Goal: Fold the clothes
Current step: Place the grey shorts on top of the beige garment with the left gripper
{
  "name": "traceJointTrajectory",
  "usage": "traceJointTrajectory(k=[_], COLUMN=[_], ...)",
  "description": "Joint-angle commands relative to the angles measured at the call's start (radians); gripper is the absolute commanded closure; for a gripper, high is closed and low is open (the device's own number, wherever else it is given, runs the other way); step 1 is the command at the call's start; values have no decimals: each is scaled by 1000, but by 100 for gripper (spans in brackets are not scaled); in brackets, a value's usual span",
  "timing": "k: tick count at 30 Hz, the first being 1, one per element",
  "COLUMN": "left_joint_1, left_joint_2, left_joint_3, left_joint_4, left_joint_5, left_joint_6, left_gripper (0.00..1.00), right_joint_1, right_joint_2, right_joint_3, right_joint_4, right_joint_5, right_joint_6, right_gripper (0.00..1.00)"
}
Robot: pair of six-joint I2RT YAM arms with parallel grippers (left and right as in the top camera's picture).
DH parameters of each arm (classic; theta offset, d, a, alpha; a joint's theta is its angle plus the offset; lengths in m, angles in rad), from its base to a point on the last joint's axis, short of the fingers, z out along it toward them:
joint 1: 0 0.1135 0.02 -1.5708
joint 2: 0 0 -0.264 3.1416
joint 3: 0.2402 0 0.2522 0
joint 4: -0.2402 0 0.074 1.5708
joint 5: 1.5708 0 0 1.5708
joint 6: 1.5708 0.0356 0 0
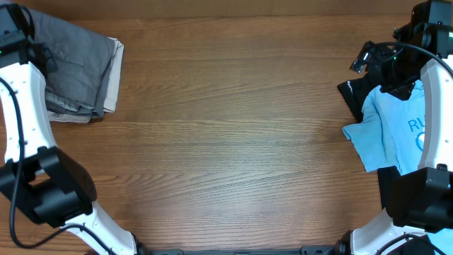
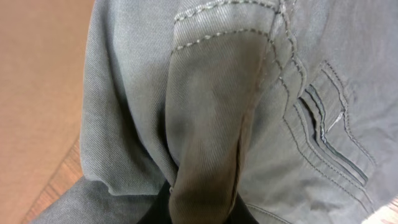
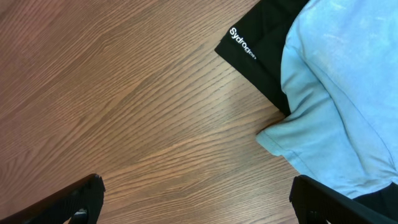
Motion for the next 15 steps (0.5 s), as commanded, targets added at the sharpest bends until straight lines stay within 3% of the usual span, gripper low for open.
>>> traceJointTrajectory(k=[1,2,3,5,6,7,11,14,15], left_joint_1=[7,7,10,16,20,24,34,34,34], left_joint_2=[67,75,85,97,102,103,89,54,40], left_joint_3=[30,30,30,30,30,30,31,31,31], left_joint_4=[43,55,71,100,113,115,105,60,30], left_joint_5=[-14,-17,-35,-53,-51,-51,-7,103,183], left_joint_6=[-20,-20,-21,-23,-34,-50,-151,-247,-273], left_gripper=[94,92,82,45,12,0,0,0,5], right_joint_1=[-2,-2,-2,-2,-2,-2,-2,-2,-2], right_joint_2=[1,1,1,1,1,1,1,1,1], right_joint_3=[8,8,8,8,8,8,8,8,8], right_joint_4=[2,3,3,2,2,2,3,2,3], right_joint_5=[3,3,3,3,3,3,3,3,3], right_joint_6=[-4,-4,-4,-4,-4,-4,-4,-4,-4], right_gripper=[0,0,0,0,0,0,0,0,0])
